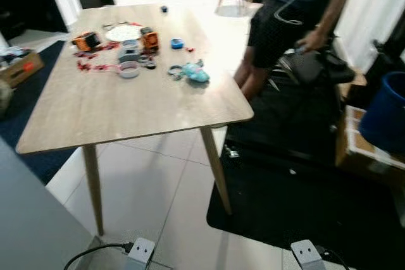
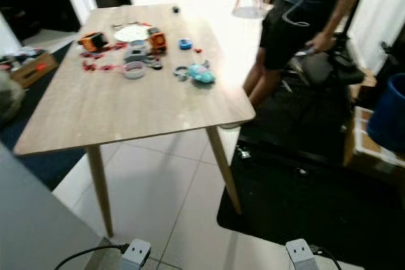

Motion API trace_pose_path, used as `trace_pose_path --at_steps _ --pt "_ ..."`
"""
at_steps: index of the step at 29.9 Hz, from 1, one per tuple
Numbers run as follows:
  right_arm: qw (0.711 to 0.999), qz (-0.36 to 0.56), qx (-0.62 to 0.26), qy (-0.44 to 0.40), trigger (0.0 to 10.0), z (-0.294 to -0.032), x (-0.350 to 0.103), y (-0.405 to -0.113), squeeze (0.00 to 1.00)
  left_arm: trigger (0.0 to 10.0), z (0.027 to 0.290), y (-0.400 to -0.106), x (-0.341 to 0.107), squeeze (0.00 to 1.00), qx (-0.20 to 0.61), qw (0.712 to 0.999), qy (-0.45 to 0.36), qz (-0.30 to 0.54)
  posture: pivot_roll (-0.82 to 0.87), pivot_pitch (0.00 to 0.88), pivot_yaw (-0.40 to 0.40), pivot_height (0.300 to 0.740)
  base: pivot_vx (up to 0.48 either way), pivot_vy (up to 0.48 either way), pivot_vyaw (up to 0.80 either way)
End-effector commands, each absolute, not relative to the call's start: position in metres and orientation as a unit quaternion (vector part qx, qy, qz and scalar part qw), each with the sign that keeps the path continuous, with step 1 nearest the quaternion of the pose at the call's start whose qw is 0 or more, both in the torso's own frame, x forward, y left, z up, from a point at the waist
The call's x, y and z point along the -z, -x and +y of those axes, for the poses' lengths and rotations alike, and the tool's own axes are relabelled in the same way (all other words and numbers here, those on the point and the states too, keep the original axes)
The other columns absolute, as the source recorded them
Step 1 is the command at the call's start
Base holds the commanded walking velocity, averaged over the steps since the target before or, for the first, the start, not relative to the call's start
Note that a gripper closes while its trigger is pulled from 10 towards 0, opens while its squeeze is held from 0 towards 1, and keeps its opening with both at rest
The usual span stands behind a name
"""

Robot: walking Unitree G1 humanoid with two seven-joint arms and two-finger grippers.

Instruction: Hang keys on a hook

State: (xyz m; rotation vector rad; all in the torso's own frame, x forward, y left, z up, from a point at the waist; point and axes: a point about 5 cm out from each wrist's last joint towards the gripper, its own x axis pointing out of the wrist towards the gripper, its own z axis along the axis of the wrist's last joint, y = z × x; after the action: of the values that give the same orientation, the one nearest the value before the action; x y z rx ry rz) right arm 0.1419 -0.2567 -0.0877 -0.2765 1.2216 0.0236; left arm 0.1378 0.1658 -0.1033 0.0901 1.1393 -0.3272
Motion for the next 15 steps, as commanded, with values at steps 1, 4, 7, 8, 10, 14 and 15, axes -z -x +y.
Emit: trace_pose_path --at_steps 1,4,7,8,10,14,15 --pt "0.817 0.563 -0.017 0.128 10.0 -0.2531 0.0869 -0.1466 0.0 10.0 0.1727 -0.1245 0.1074 0.0 0.153 0.813 -0.049 0.56 -0.09 0.033 0.019 0.74 0.0 0.0 0.79" --pt "0.817 0.563 -0.018 0.128 10.0 -0.2531 0.0869 -0.1465 0.0 10.0 0.1731 -0.124 0.1076 0.0 0.154 0.812 -0.05 0.56 -0.09 0.033 0.019 0.74 0.0 0.0 0.79" --pt "0.816 0.563 -0.02 0.127 10.0 -0.2529 0.087 -0.1462 0.0 10.0 0.175 -0.1223 0.1079 0.0 0.156 0.81 -0.051 0.564 -0.09 0.033 0.019 0.74 0.0 0.0 0.79" --pt "0.816 0.563 -0.02 0.127 10.0 -0.2529 0.087 -0.1462 0.0 10.0 0.175 -0.1223 0.1079 0.0 0.156 0.81 -0.051 0.564 -0.09 0.033 0.019 0.74 0.0 0.0 0.79" --pt "0.816 0.563 -0.021 0.126 10.0 -0.2528 0.0871 -0.1461 0.0 10.0 0.1754 -0.1215 0.1081 0.0 0.157 0.808 -0.053 0.565 -0.09 0.034 0.023 0.74 0.0 0.0 0.79" --pt "0.816 0.564 -0.022 0.127 10.0 -0.2525 0.0872 -0.146 0.0 10.0 0.1745 -0.1209 0.1084 0.0 0.161 0.807 -0.055 0.566 -0.09 0.036 0.028 0.74 0.0 0.0 0.79" --pt "0.816 0.564 -0.022 0.127 10.0 -0.2525 0.0872 -0.146 0.0 10.0 0.1745 -0.1209 0.1084 0.0 0.161 0.807 -0.055 0.566 -0.09 0.036 0.028 0.74 0.0 0.0 0.79"
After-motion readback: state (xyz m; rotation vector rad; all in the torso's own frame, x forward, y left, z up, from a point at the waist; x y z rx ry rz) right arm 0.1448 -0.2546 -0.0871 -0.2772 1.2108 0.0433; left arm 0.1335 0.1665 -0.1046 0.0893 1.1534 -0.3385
